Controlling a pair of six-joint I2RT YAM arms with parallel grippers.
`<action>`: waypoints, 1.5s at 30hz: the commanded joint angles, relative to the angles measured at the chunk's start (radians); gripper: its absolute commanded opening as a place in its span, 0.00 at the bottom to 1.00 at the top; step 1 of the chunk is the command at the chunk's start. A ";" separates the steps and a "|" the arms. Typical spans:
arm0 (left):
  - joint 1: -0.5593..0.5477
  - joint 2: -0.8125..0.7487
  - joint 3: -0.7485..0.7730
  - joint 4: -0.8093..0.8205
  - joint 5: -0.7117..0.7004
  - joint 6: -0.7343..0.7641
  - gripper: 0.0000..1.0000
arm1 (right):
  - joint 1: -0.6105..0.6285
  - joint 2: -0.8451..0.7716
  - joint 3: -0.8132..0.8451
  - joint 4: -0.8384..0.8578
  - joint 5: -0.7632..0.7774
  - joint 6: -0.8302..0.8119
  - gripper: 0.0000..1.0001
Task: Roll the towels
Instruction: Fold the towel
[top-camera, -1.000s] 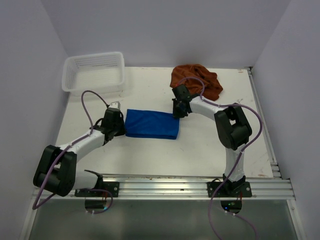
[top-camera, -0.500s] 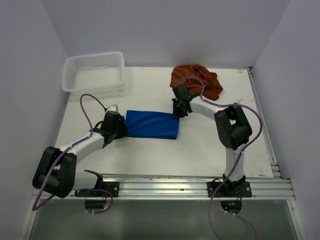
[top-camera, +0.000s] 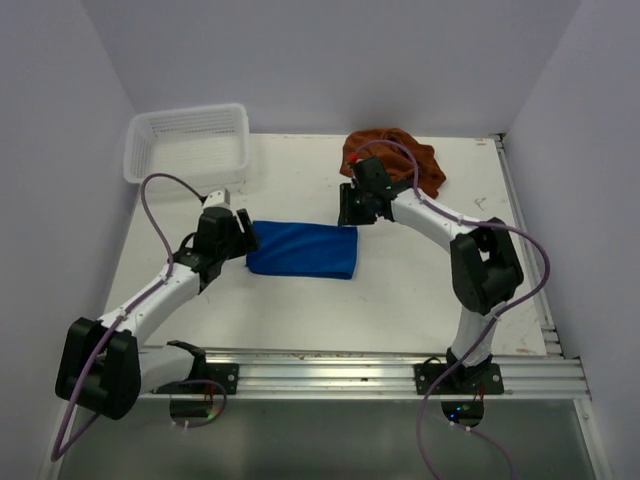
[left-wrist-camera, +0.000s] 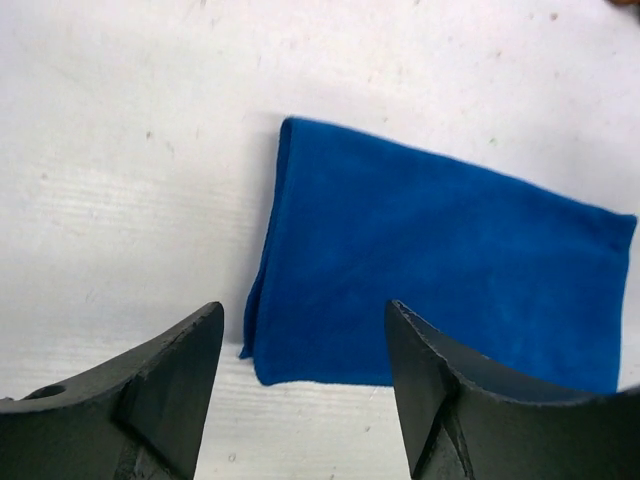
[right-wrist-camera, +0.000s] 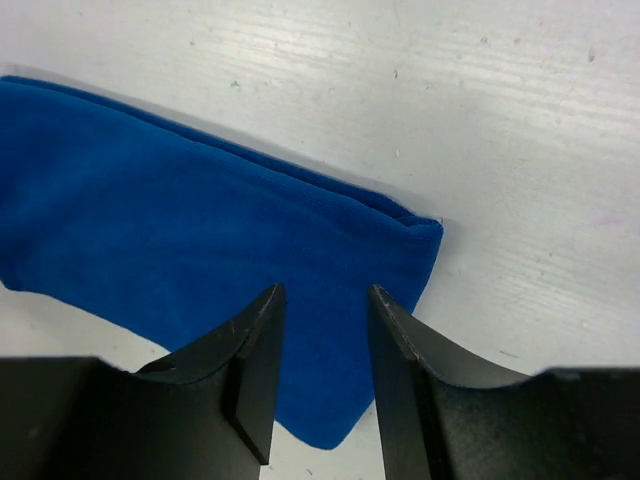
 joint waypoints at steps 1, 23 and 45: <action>-0.003 0.029 0.090 0.042 -0.034 0.037 0.70 | 0.006 -0.104 -0.019 -0.037 0.051 0.015 0.43; 0.015 0.465 0.191 0.357 0.112 0.018 0.00 | 0.133 -0.209 -0.374 0.095 0.020 0.159 0.18; 0.058 0.295 -0.095 0.379 0.037 -0.085 0.00 | 0.147 -0.256 -0.509 0.095 0.002 0.105 0.18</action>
